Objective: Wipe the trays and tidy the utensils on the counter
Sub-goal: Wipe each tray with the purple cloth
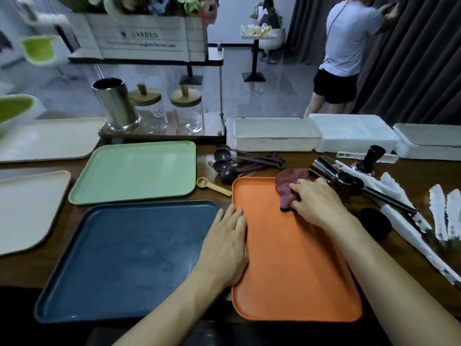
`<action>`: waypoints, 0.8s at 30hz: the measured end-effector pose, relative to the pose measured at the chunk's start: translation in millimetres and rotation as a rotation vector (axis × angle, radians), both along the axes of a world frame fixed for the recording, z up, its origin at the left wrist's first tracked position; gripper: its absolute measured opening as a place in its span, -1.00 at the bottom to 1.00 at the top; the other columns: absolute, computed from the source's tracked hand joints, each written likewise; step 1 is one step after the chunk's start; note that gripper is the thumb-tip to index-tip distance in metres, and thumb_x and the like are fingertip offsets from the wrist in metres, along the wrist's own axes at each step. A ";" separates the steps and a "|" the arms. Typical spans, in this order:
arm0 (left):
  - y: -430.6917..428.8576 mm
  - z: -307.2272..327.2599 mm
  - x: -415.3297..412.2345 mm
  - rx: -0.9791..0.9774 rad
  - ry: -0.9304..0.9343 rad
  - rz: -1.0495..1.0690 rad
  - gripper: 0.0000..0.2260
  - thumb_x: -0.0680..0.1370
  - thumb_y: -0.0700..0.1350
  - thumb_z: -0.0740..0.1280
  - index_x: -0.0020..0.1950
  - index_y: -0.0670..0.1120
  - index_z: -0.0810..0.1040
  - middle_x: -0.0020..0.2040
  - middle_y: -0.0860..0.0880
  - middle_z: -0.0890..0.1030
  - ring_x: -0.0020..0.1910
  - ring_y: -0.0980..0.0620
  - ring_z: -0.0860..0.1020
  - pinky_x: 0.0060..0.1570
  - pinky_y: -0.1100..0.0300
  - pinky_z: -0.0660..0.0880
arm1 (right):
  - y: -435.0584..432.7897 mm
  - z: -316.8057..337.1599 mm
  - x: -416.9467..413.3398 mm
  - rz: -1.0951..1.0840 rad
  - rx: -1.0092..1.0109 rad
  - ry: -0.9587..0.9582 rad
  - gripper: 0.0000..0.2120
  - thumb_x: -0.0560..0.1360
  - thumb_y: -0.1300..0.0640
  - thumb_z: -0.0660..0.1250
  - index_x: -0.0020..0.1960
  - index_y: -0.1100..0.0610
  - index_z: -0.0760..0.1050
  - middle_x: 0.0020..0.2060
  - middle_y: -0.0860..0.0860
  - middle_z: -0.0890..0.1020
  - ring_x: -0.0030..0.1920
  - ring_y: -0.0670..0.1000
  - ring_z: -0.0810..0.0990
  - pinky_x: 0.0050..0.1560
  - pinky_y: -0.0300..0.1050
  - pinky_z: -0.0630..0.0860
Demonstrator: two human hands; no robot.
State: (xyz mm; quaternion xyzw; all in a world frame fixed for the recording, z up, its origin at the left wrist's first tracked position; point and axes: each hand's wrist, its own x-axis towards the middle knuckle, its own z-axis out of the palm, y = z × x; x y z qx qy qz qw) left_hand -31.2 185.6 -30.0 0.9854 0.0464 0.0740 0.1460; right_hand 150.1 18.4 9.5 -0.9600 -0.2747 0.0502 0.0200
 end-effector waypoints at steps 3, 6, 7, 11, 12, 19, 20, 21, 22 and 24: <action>1.4 -6.2 0.9 0.000 0.007 0.006 -0.35 0.58 0.00 -0.23 0.54 -0.18 0.34 0.62 -0.11 0.27 0.65 -0.09 0.08 0.60 0.09 -0.22 | 23.4 1.7 -0.1 0.095 0.010 -0.027 -0.71 0.56 -0.16 0.28 0.19 -0.04 0.55 0.21 -0.07 0.55 0.15 0.14 0.43 0.08 0.00 0.40; 2.7 -8.9 0.3 -0.007 0.001 0.004 -0.41 0.59 -0.03 -0.15 0.50 -0.18 0.40 0.60 -0.11 0.32 0.64 -0.09 0.11 0.60 0.11 -0.21 | 60.8 -5.4 -9.4 0.182 0.076 -0.032 -0.67 0.53 -0.19 0.29 0.14 0.00 0.60 0.16 0.00 0.52 0.15 0.16 0.45 0.16 0.02 0.44; 2.5 -8.9 0.1 -0.015 0.001 0.004 -0.41 0.58 -0.04 -0.14 0.50 -0.18 0.40 0.60 -0.11 0.32 0.64 -0.07 0.12 0.60 0.12 -0.20 | 73.7 -8.3 -12.9 0.213 0.095 -0.035 -0.67 0.53 -0.18 0.28 0.12 0.02 0.60 0.14 0.02 0.51 0.15 0.17 0.45 0.18 0.02 0.44; 3.5 -7.2 2.5 -0.029 0.007 0.001 -0.38 0.55 -0.03 -0.13 0.54 -0.19 0.37 0.62 -0.10 0.28 0.65 -0.05 0.09 0.62 0.09 -0.14 | 99.2 -6.5 -14.5 0.272 0.110 -0.026 -0.70 0.52 -0.09 0.28 0.11 0.03 0.64 0.13 0.03 0.49 0.16 0.17 0.42 0.20 0.00 0.42; 3.9 -6.8 3.0 -0.026 0.016 0.000 -0.37 0.55 -0.03 -0.14 0.54 -0.19 0.37 0.61 -0.10 0.29 0.65 -0.05 0.09 0.62 0.09 -0.14 | 97.3 -5.1 -12.3 0.291 0.109 -0.015 -0.72 0.52 -0.08 0.28 0.11 0.01 0.64 0.14 0.02 0.49 0.16 0.16 0.42 0.20 -0.02 0.40; 0.9 -5.8 1.8 0.026 0.020 0.033 -0.43 0.58 -0.04 -0.10 0.51 -0.14 0.40 0.60 -0.05 0.32 0.64 -0.04 0.13 0.63 0.03 -0.05 | 79.9 -6.9 -11.7 0.341 0.152 0.056 -0.67 0.54 -0.09 0.27 0.26 -0.08 0.57 0.18 -0.01 0.45 0.13 0.16 0.40 0.19 0.05 0.45; -1.1 -4.2 -0.8 0.047 0.007 0.056 -0.45 0.58 -0.03 -0.08 0.49 -0.12 0.42 0.60 -0.06 0.33 0.63 -0.05 0.16 0.62 0.00 -0.02 | 80.1 -7.6 -13.8 0.335 0.146 0.033 -0.66 0.54 -0.10 0.27 0.27 -0.07 0.55 0.19 0.00 0.45 0.14 0.16 0.39 0.19 0.06 0.46; -3.8 -2.1 -6.2 0.061 -0.001 0.089 -0.46 0.59 -0.01 -0.06 0.48 -0.10 0.42 0.60 -0.07 0.31 0.62 -0.07 0.17 0.61 -0.02 -0.01 | 80.7 -9.3 -15.5 0.327 0.136 0.007 -0.66 0.54 -0.11 0.26 0.27 -0.07 0.55 0.19 0.00 0.45 0.15 0.16 0.38 0.19 0.06 0.45; -6.9 0.2 -14.8 0.067 0.012 0.119 -0.47 0.60 0.04 -0.04 0.51 -0.08 0.38 0.62 -0.08 0.26 0.63 -0.08 0.15 0.61 -0.03 -0.01 | 80.8 -10.5 -17.1 0.320 0.133 -0.027 -0.67 0.54 -0.12 0.26 0.26 -0.07 0.54 0.20 -0.01 0.46 0.16 0.16 0.37 0.20 0.07 0.44; -15.3 4.8 -40.3 0.060 0.104 0.123 -0.38 0.63 0.21 0.01 0.64 -0.03 0.18 0.68 -0.06 0.08 0.66 -0.05 -0.01 0.63 -0.06 -0.11 | 80.0 -14.5 -18.8 0.310 0.124 -0.074 -0.67 0.53 -0.14 0.26 0.24 -0.06 0.53 0.19 0.00 0.46 0.17 0.16 0.35 0.20 0.09 0.43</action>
